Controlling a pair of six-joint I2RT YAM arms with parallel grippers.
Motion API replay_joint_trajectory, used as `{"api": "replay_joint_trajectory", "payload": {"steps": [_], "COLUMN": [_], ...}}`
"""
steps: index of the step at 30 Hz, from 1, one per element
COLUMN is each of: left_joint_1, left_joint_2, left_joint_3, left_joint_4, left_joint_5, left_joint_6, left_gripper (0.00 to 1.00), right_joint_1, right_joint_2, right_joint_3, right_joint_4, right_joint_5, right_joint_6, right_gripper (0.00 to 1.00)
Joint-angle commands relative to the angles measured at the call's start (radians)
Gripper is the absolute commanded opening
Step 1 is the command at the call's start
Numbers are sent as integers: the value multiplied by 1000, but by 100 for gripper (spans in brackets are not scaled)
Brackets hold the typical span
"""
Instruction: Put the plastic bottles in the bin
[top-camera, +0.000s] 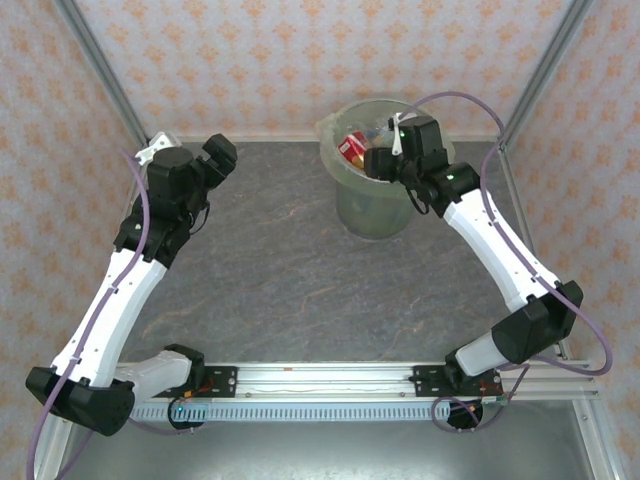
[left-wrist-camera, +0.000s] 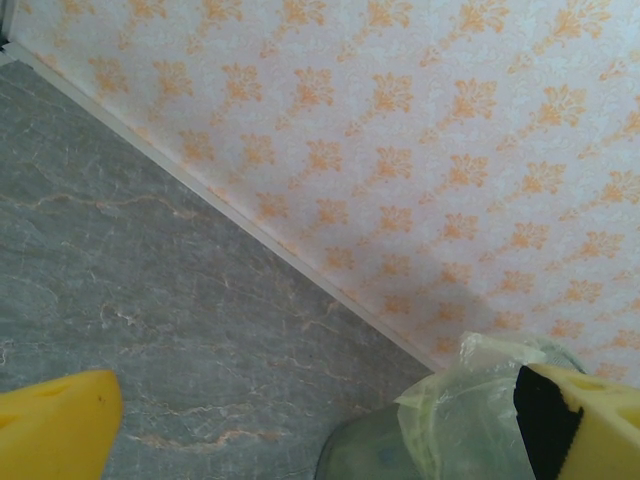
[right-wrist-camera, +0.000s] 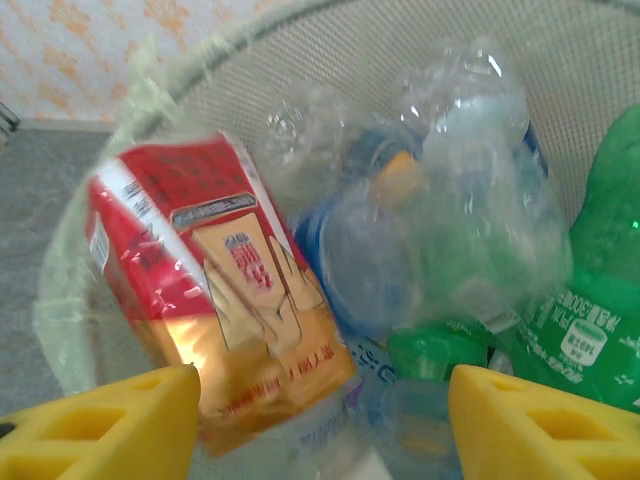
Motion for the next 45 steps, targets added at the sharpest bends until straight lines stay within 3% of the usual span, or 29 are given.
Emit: {"api": "replay_joint_trajectory", "payload": {"steps": [1,18,31,39,45], "left_joint_1": [11,20,23,30,63], "left_joint_2": [4,25,42,58,80], "left_joint_3": [32,47,56,58,55], "left_joint_4": [-27,-27,-29,-20,-27], "left_joint_5": [-18,-37,-22,-30,-75], "left_joint_6": [19,61,72,89,158], "left_gripper": [99,99,99,99,99], "right_joint_1": [-14,-31,-30,-31,-48], "right_joint_2": [-29,-27,125,83,-19], "right_joint_3": [-17,144,184,189,159], "right_joint_4": [8,16,-70,-78,-9], "right_joint_5": [34,41,21,75,119], "right_joint_6": [-13,-13,-32,-39,-14], "right_gripper": [66,72,69,71,82]}}
